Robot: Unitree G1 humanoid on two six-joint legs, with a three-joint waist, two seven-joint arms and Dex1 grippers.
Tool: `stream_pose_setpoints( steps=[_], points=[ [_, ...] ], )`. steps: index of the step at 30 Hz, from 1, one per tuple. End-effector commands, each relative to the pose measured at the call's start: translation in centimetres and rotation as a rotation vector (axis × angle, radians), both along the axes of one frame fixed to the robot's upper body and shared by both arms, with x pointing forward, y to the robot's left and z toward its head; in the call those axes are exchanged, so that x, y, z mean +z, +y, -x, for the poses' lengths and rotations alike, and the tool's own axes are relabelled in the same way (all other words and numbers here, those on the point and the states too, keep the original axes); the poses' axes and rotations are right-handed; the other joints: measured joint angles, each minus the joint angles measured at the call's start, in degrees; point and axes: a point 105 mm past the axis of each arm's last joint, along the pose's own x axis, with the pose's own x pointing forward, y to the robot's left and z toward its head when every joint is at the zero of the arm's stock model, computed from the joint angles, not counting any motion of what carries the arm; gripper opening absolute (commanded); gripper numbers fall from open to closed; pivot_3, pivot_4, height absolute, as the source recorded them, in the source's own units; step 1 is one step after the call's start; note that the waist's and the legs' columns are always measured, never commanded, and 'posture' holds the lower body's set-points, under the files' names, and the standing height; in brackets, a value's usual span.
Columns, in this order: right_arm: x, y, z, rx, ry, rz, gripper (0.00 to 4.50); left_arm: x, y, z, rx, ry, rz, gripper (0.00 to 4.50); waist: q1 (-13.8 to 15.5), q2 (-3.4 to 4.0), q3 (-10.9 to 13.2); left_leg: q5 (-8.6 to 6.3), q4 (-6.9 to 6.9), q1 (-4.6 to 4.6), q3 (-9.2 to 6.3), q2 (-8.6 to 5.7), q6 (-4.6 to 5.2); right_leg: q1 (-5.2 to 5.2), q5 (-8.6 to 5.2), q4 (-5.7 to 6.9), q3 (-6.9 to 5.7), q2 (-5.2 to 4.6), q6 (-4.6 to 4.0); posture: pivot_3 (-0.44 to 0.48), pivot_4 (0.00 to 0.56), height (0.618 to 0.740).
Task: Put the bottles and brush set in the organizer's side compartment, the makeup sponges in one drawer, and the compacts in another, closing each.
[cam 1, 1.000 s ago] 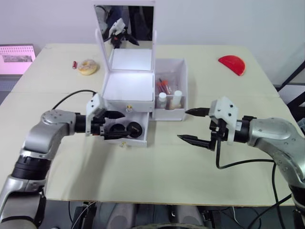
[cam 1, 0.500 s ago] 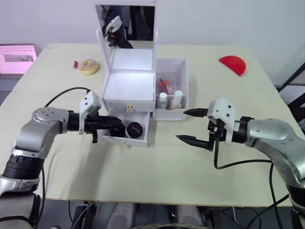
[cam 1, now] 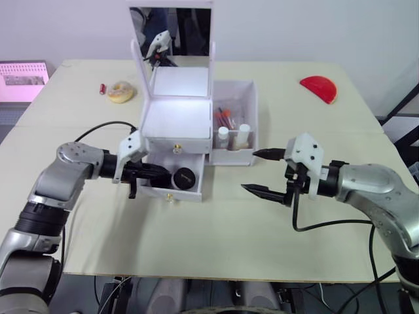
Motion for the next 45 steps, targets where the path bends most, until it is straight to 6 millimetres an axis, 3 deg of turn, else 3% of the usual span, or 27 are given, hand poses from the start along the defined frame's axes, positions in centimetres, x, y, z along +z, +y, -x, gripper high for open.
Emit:
stream_pose_setpoints(
  steps=[1,13,20,25,28,33,36,43,45],
  points=[
    [0.9,0.3,0.3,0.014,-0.051,-0.006,4.5,0.4,-0.6,-0.1,-0.039,-0.04,-0.018,0.05,0.0,0.0,0.0,0.0,0.0,0.0,0.0,0.0,0.0,0.01,0.0,0.0,0.0,0.0,0.0,0.0,0.15,0.739],
    [0.8,0.2,0.2,-0.005,-0.057,0.0,4.5,-0.1,-0.4,-0.4,-0.064,-0.044,-0.073,0.05,-0.05,0.0,0.0,0.0,0.02,0.01,0.0,0.0,0.0,0.01,0.0,0.03,0.0,0.0,0.0,0.0,0.15,0.739],
    [0.9,0.3,0.3,-0.003,-0.061,-0.005,4.5,1.6,0.4,-0.3,-0.028,-0.066,-0.026,0.05,-0.24,0.0,0.0,0.0,0.01,0.01,0.0,0.0,0.0,0.0,0.0,0.03,0.0,0.01,0.0,0.0,0.15,0.739],
    [1.3,-0.3,0.3,-0.012,-0.062,-0.013,4.5,3.9,2.1,1.3,0.036,-0.06,0.068,0.05,-1.03,0.0,0.0,0.0,-0.01,0.01,-0.02,0.0,0.0,-0.01,0.0,0.02,0.0,0.0,0.01,0.0,0.15,0.739],
    [1.3,-1.4,0.2,-0.038,-0.063,0.0,4.5,5.3,3.5,3.4,0.097,-0.027,0.132,0.05,-1.29,0.01,0.0,0.0,-0.03,0.0,-0.03,0.01,0.0,-0.01,-0.01,0.01,0.0,-0.01,0.01,0.0,0.15,0.739],
    [1.4,-2.8,0.2,-0.052,-0.057,0.01,4.5,5.7,6.1,6.3,0.234,0.008,0.153,0.05,-1.43,0.02,0.01,0.0,-0.06,0.08,0.0,0.06,0.01,0.0,-0.02,0.05,0.03,0.01,0.0,0.0,0.15,0.739],
    [1.3,-4.2,0.2,-0.089,-0.045,0.0,4.5,6.4,8.1,7.4,0.36,-0.012,0.166,0.91,-1.06,0.01,0.01,0.0,-0.02,0.06,0.0,0.08,0.01,0.0,-0.01,0.05,0.02,0.03,-0.02,0.0,0.15,0.739],
    [0.0,-10.5,-0.2,-0.277,-0.004,0.032,4.5,6.4,14.3,10.5,0.681,-0.057,0.143,4.45,-0.22,0.0,0.0,-0.01,-0.04,0.07,0.2,0.1,0.0,-0.02,0.0,-0.02,0.09,0.0,-0.06,0.0,0.15,0.739],
    [-0.7,-13.0,-0.2,-0.335,0.002,0.062,4.5,6.2,15.9,11.4,0.753,-0.068,0.138,4.45,0.03,0.01,0.0,-0.01,-0.04,0.05,0.24,0.11,0.0,-0.05,-0.03,-0.02,0.08,-0.01,-0.11,0.0,0.15,0.739]
  ],
)
